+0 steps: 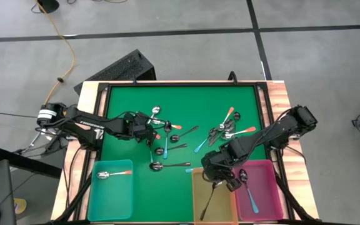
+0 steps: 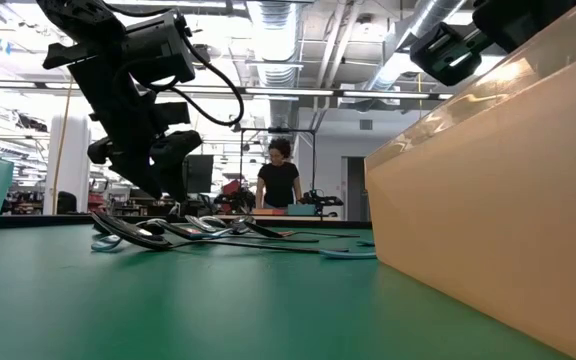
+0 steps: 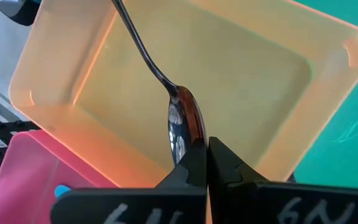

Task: Sort silverware by color (type)
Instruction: Put the black spoon into the orange bin

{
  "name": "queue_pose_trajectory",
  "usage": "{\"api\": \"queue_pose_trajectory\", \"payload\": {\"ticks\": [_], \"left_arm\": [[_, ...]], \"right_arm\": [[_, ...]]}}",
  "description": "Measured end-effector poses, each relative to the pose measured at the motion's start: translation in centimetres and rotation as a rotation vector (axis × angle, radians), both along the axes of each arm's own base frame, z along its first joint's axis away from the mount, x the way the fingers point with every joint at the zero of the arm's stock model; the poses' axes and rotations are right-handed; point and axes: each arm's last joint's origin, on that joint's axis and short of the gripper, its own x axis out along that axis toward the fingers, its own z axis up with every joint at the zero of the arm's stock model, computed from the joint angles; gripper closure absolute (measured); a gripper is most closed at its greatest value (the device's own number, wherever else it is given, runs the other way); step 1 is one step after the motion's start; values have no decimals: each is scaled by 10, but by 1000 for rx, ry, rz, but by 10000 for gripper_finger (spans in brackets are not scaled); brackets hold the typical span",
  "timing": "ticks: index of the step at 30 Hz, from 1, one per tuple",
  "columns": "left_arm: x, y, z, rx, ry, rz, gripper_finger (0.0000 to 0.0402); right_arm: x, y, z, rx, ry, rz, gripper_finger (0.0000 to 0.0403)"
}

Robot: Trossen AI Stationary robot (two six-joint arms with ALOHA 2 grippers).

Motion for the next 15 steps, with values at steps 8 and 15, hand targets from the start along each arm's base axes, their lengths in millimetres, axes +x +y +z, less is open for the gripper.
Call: {"api": "queue_pose_trajectory", "payload": {"ticks": [8,15], "left_arm": [[0,1,0,20,1,8,164],[0,1,0,24,-1,9,164]], "right_arm": [[-1,-1,-1,-13,5,1,397],[-3,-2,-19,-15,9,-2,397]]}}
